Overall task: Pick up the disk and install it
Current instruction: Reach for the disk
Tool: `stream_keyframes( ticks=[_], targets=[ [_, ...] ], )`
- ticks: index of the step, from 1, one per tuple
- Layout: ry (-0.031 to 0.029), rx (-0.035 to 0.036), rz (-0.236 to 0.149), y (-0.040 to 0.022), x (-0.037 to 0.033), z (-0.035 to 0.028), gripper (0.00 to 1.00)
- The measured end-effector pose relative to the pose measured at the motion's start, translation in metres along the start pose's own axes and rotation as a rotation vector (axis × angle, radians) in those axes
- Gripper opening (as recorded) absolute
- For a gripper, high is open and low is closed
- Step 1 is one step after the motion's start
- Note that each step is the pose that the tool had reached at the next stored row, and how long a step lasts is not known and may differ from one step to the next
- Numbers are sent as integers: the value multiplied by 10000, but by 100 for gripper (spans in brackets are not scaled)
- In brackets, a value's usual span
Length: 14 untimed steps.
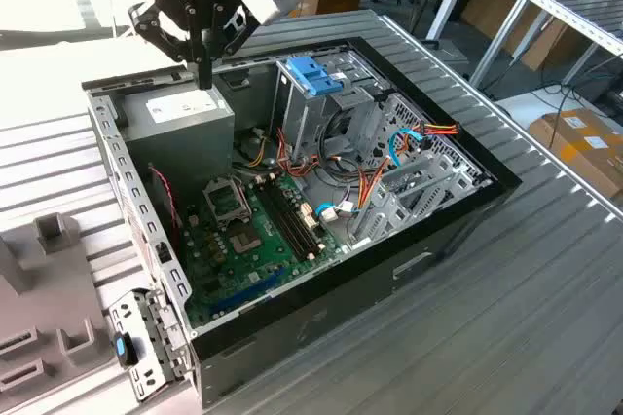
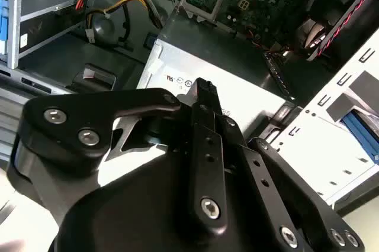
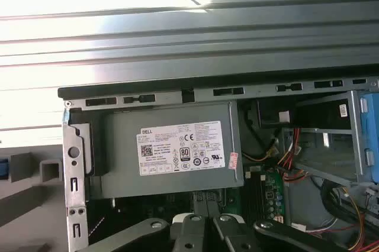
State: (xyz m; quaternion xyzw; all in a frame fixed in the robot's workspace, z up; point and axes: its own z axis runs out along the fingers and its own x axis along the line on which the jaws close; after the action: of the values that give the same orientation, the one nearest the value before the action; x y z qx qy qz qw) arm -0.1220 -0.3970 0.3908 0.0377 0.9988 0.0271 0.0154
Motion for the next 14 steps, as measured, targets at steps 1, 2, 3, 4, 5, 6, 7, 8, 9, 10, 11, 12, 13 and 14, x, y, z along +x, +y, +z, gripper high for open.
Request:
stream_keyframes(
  ticks=[1, 2, 3, 4, 5, 6, 7, 8, 9, 10, 11, 12, 13, 14],
  targets=[
    [0, 0, 0, 0, 0, 0, 11],
    [0, 0, 0, 0, 0, 0, 11],
    [0, 1, 0, 0, 0, 0, 11],
    [0, 1, 0, 0, 0, 0, 11],
    [0, 0, 0, 0, 1, 0, 11],
    [0, 1, 0, 0, 2, 0, 11],
    [0, 0, 0, 0, 5, 0, 11],
    [0, 0, 0, 0, 8, 0, 11],
    [0, 0, 0, 0, 9, 0, 11],
    [0, 0, 0, -1, 13, 0, 11],
    [0, 0, 1, -1, 16, -1, 11],
    [0, 0, 1, -1, 20, -1, 11],
    [-1, 0, 1, -2, 26, -1, 11],
    [0, 0, -1, -2, 27, -1, 11]
  ],
)
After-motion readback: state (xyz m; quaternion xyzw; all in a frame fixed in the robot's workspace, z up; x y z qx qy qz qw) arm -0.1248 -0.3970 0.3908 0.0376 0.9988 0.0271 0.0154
